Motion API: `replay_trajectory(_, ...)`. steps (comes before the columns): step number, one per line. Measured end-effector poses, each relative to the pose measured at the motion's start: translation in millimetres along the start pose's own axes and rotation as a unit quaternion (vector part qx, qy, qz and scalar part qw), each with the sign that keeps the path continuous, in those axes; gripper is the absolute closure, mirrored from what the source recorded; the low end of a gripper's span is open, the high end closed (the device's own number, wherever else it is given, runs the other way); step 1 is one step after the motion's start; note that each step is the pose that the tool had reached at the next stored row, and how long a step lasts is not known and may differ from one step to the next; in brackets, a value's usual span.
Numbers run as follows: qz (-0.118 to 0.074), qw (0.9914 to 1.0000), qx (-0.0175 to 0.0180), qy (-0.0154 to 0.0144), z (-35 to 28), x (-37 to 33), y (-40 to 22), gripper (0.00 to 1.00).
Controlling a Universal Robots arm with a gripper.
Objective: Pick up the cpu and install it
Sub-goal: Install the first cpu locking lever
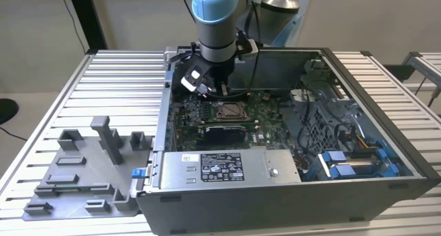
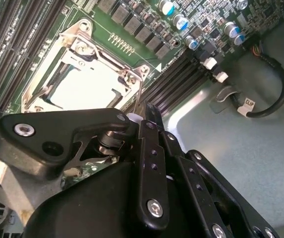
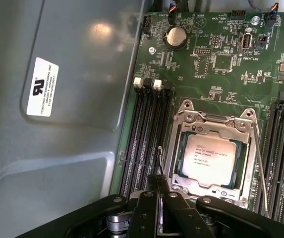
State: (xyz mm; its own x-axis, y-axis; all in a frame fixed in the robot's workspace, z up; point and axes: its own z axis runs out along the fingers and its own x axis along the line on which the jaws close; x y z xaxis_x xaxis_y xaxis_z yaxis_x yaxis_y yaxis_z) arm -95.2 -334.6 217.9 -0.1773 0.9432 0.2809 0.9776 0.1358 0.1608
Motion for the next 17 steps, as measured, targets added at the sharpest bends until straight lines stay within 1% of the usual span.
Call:
replay_trajectory(10,0.0,1.0,0.0,0.0,1.6,-2.1,11.1,1.0)
replay_trajectory(14,0.0,1.0,0.0,0.0,2.3,-3.1,16.4,1.0)
replay_trajectory(17,0.0,1.0,0.0,0.0001,2.8,-3.7,19.0,1.0)
